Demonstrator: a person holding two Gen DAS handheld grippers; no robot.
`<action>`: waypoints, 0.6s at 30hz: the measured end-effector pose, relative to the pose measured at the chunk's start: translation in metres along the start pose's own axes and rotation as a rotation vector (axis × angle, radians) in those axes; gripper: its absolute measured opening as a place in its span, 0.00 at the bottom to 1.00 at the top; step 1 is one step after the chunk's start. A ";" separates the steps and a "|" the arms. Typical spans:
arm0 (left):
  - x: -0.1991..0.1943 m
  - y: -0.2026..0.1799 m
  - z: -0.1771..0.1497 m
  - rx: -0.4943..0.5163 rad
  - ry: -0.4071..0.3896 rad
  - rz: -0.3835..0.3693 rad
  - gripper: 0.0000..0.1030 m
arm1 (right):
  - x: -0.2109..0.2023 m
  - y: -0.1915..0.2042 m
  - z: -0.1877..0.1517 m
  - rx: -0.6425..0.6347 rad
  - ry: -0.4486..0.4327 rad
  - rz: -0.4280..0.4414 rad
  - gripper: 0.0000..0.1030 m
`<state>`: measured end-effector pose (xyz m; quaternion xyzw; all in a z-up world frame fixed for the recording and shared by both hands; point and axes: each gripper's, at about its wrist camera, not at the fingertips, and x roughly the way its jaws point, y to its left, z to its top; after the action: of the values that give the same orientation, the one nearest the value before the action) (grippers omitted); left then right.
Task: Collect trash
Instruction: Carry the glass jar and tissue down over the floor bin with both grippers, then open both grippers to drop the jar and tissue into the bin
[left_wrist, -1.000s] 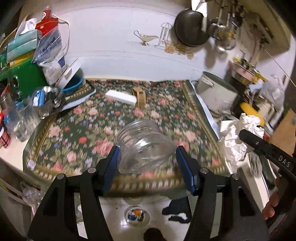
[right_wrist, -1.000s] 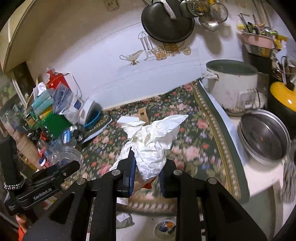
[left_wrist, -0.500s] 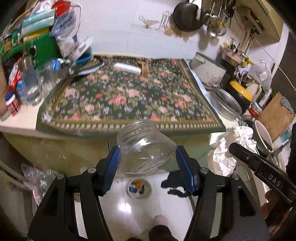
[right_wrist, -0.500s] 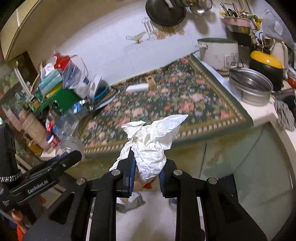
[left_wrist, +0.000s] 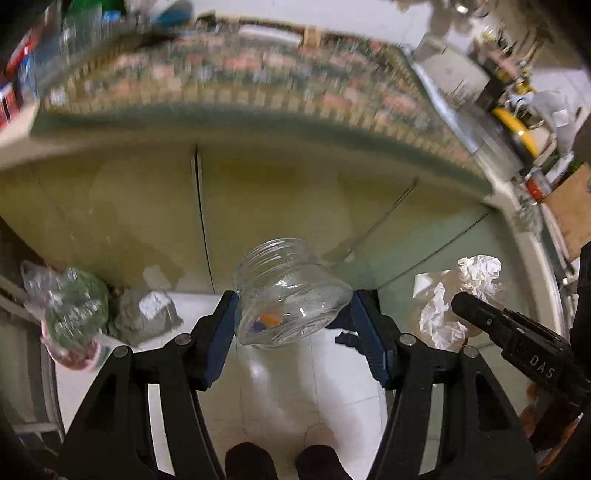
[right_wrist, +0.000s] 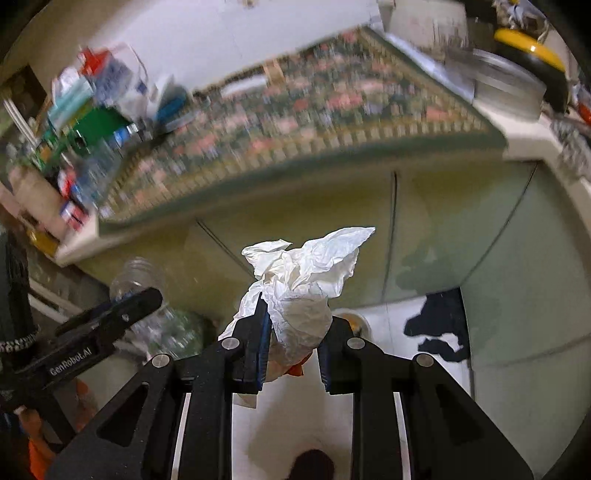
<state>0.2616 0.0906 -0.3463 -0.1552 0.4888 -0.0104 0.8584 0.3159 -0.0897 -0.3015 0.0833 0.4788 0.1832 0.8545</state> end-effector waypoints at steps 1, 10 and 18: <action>0.013 0.001 -0.006 -0.008 0.013 0.003 0.60 | 0.014 -0.009 -0.007 -0.006 0.021 0.004 0.19; 0.154 0.028 -0.056 -0.087 0.141 0.032 0.60 | 0.129 -0.070 -0.046 -0.019 0.150 -0.026 0.20; 0.252 0.052 -0.071 -0.100 0.227 0.023 0.60 | 0.230 -0.099 -0.059 -0.029 0.209 -0.009 0.20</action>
<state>0.3269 0.0791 -0.6052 -0.1898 0.5846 0.0063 0.7888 0.3977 -0.0920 -0.5451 0.0493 0.5630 0.1939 0.8019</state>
